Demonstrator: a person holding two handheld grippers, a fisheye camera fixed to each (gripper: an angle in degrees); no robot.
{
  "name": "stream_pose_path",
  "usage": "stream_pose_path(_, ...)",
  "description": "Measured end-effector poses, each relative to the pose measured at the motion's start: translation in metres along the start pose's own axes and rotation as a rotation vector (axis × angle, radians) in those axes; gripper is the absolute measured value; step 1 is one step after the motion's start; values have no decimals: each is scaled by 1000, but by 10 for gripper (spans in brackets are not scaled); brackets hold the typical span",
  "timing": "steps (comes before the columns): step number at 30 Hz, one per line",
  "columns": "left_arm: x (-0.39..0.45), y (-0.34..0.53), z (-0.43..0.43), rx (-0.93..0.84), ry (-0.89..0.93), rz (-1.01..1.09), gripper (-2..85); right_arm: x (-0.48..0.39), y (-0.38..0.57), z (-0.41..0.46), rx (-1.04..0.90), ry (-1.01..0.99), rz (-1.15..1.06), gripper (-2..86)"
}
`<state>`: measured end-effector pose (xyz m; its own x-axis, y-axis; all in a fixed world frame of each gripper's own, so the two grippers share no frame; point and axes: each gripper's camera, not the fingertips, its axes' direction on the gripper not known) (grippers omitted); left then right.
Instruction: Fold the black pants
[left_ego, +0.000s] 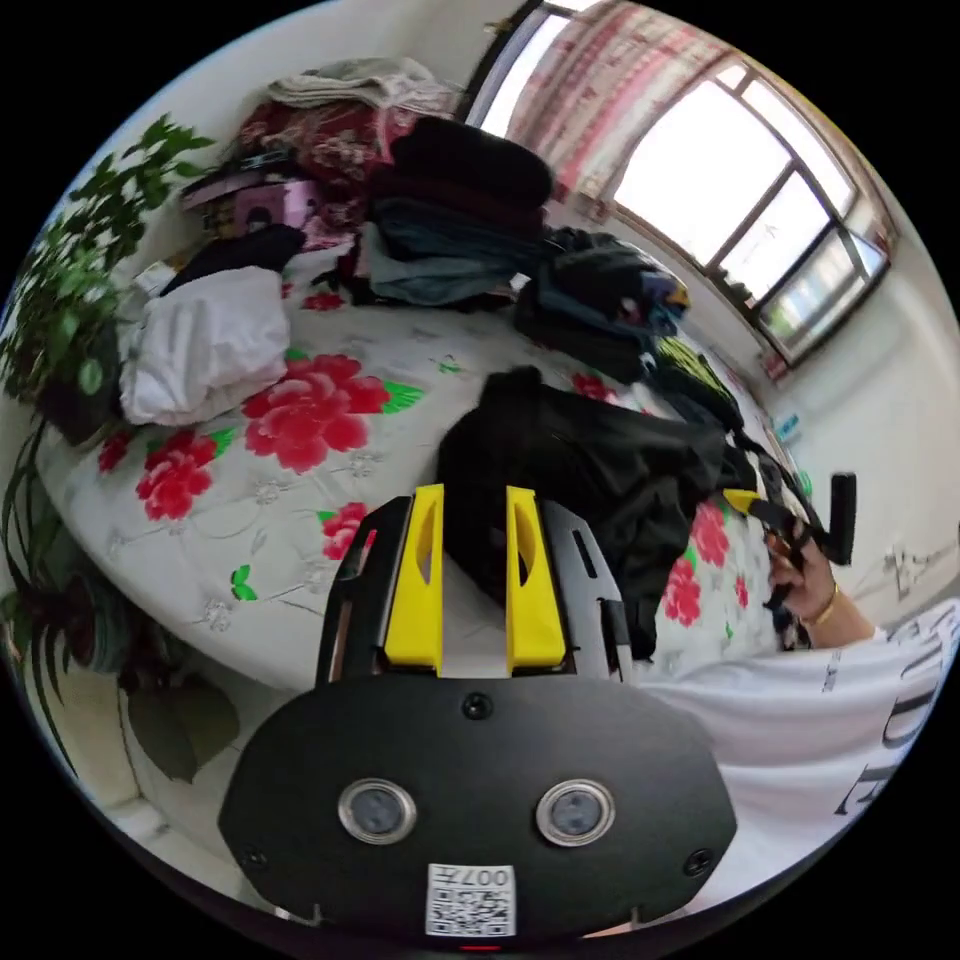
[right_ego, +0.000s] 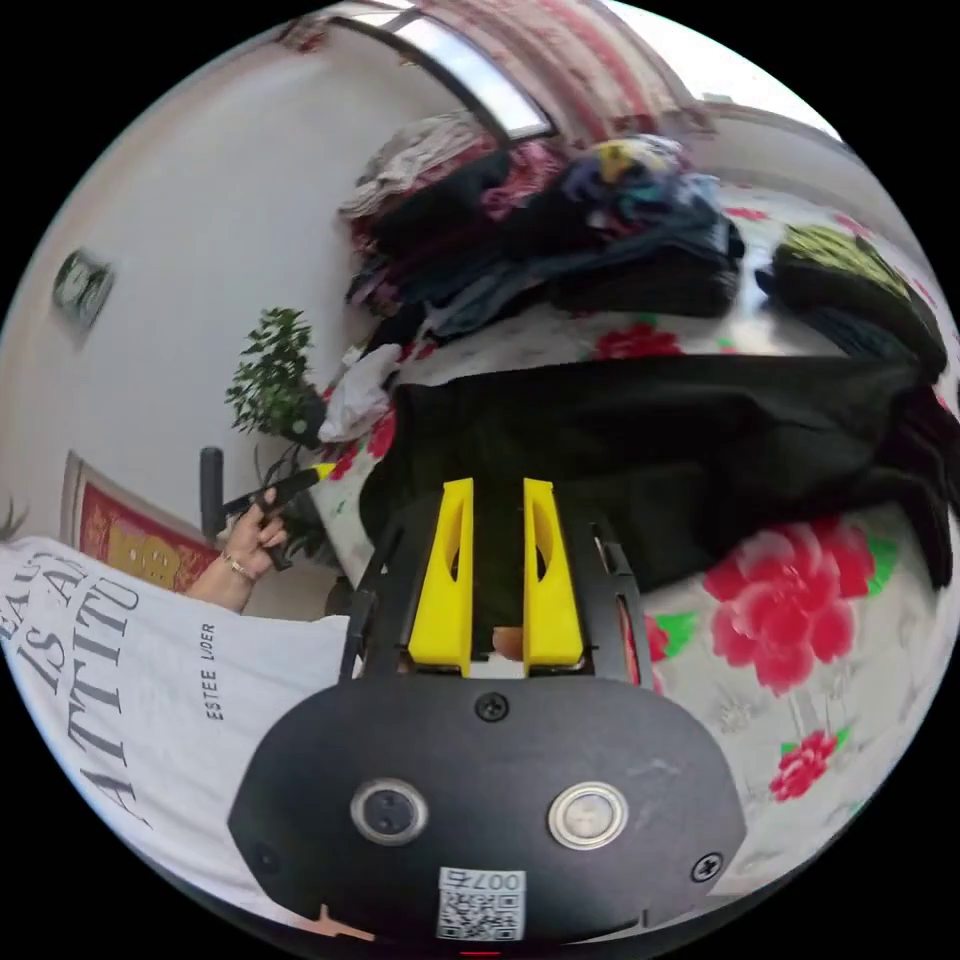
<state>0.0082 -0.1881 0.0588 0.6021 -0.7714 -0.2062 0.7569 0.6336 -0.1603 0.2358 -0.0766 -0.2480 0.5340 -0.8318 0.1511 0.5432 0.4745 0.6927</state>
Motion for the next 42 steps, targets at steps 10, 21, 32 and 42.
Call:
stream_pose_path(10,177,0,167,-480,-33,528,107,132,-1,-130,269,233,359,69)
stream_pose_path(21,70,-57,24,-228,338,208,-9,240,-72,-153,310,321,537,82)
stream_pose_path(32,14,-60,-42,-126,179,70,-9,343,-104,-132,194,256,819,15)
stream_pose_path(42,7,-197,-140,360,197,227,-10,210,-101,-293,650,41,324,-2)
